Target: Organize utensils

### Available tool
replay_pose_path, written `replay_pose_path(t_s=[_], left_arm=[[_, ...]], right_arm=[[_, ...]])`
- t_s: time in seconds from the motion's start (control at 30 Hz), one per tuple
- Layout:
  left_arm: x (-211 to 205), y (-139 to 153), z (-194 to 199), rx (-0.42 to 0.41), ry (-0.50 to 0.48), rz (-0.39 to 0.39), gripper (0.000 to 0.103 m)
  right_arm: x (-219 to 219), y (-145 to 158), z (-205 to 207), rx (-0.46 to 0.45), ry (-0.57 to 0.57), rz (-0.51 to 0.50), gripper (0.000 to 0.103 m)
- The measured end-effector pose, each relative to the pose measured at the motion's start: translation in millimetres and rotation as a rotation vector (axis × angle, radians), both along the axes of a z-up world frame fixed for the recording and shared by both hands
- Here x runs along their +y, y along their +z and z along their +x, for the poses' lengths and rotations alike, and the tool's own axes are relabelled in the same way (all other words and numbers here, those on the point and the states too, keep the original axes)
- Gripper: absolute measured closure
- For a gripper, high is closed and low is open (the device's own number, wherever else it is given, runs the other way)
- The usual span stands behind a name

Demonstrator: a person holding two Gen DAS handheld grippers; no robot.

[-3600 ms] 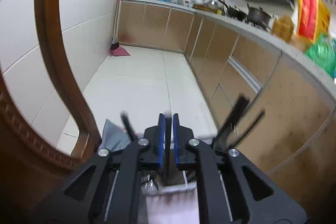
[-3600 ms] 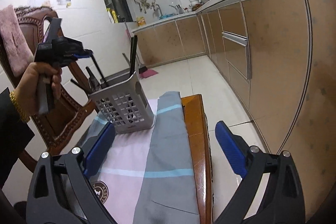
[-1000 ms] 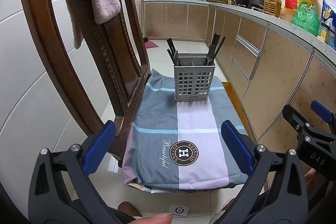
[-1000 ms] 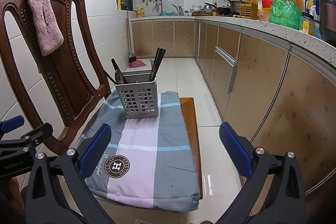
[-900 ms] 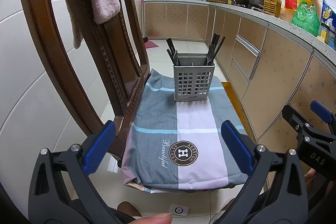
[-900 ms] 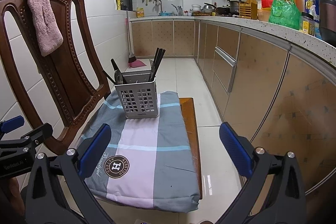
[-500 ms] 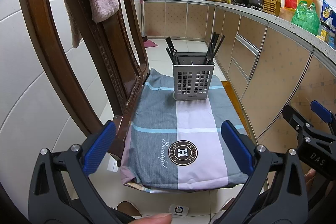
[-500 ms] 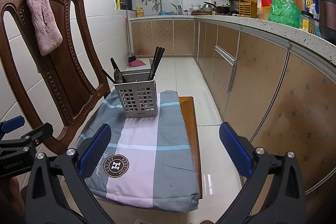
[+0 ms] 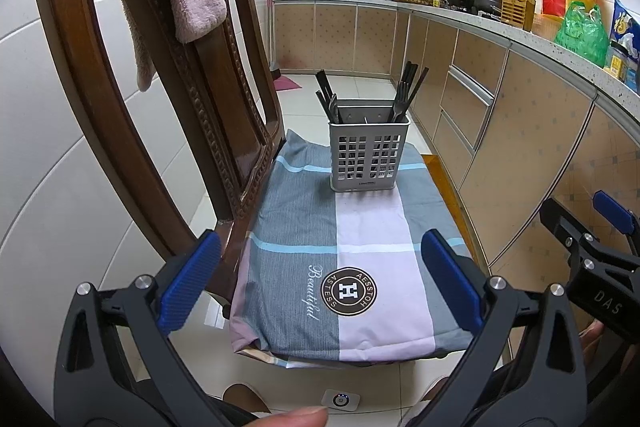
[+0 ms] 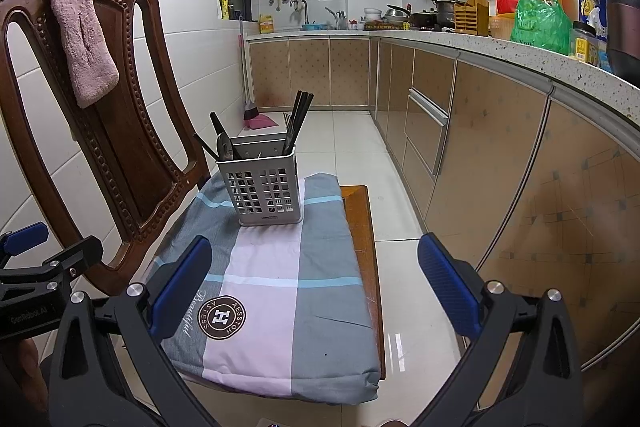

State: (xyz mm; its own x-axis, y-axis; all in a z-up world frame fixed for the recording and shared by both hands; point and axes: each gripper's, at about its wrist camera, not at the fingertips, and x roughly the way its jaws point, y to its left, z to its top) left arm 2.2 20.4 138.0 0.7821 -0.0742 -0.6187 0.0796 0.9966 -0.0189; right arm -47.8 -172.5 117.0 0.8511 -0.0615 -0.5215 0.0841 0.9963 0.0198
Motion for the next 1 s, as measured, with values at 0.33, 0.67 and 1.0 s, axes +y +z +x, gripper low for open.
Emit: replay_pose_path(t_s=[0.33,0.67,1.0], left_arm=[[1.3,-0.2,1.4,0.000,-0.001,0.000,0.004],[3.0,-3.4,5.8,0.007,-0.009,-0.002,0.004],[1.0,-4.2,2.7,0.000,-0.018,0.004,0.004]], right_arm=[[0.6,0.5,-0.2,-0.001,0.001,-0.003,0.003],[2.4,0.6,0.1,-0.001,0.000,-0.008,0.003],[2.3,0.5,-0.8,0.003,0.004,-0.005,0.003]])
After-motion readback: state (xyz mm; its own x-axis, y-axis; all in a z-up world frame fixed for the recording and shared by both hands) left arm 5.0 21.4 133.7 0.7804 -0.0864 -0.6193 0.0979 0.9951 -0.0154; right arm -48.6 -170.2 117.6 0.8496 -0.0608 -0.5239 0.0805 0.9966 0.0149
